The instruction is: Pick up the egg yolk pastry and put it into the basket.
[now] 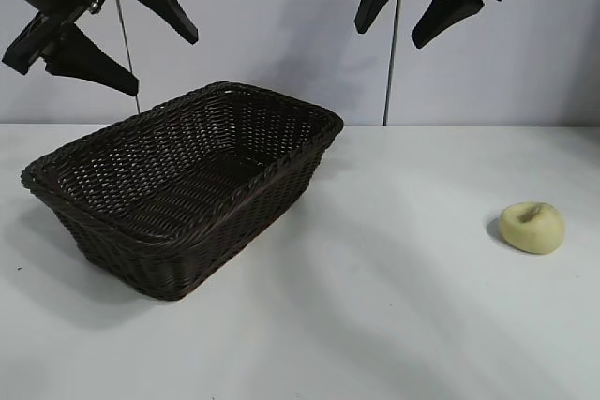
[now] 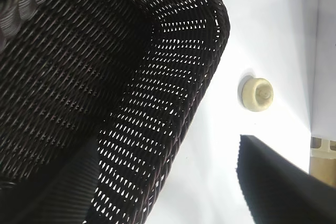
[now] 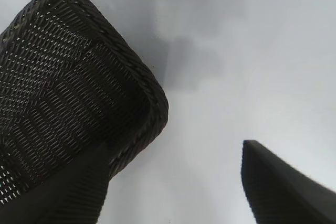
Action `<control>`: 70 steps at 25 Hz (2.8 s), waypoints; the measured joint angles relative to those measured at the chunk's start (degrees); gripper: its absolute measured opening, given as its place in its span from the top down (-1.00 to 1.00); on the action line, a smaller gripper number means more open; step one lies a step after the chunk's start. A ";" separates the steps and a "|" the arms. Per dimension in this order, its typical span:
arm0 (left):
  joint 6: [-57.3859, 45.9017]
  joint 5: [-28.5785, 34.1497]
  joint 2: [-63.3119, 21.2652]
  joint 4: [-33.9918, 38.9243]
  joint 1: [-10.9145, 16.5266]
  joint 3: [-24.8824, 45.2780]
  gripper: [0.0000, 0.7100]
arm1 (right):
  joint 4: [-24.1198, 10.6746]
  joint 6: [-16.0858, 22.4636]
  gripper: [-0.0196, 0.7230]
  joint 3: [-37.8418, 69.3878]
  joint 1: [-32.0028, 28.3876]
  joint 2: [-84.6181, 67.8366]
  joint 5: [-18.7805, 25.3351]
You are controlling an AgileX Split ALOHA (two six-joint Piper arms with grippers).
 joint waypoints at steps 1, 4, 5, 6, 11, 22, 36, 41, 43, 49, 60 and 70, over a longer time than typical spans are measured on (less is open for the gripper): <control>0.00 0.00 0.00 0.00 0.00 0.00 -0.50 | 0.00 0.00 -0.44 0.00 0.00 0.00 0.00; 0.00 0.00 0.00 0.00 0.00 0.00 -0.50 | 0.00 0.00 -0.44 0.00 0.00 0.00 0.00; 0.00 0.00 0.00 0.00 0.00 0.00 -0.50 | 0.00 0.00 -0.44 0.00 0.00 0.00 0.00; 0.00 -0.06 0.00 0.00 0.00 0.00 -0.50 | 0.00 0.00 -0.44 0.00 0.00 0.00 0.00; 0.00 -0.24 0.00 0.00 0.00 0.00 -0.50 | 0.00 0.00 -0.44 0.00 0.00 0.00 0.00; -10.70 5.51 -1.82 5.84 0.00 0.00 -0.50 | -0.44 0.00 -0.44 0.00 0.00 0.00 0.00; -33.39 3.38 -11.53 22.45 0.00 13.87 -0.50 | -0.56 0.00 -0.44 0.00 0.00 0.00 0.00; -39.88 -6.32 -11.61 21.60 -1.02 21.60 -0.50 | -0.63 0.00 -0.44 0.00 0.00 0.00 0.11; -42.04 -9.59 -11.61 21.40 -2.60 23.42 -0.50 | -0.63 0.00 -0.44 0.00 0.00 0.00 0.11; -47.72 -16.37 -8.72 21.08 -5.75 24.75 -0.50 | -0.63 0.00 -0.44 0.00 0.00 0.00 0.15; -49.14 -23.62 -1.20 20.51 -5.87 24.75 -0.44 | -0.88 0.00 -0.44 0.00 0.00 0.00 0.91; -50.41 -23.77 -0.99 20.12 -5.87 24.85 0.72 | -1.25 0.00 -0.44 0.00 0.00 0.00 0.91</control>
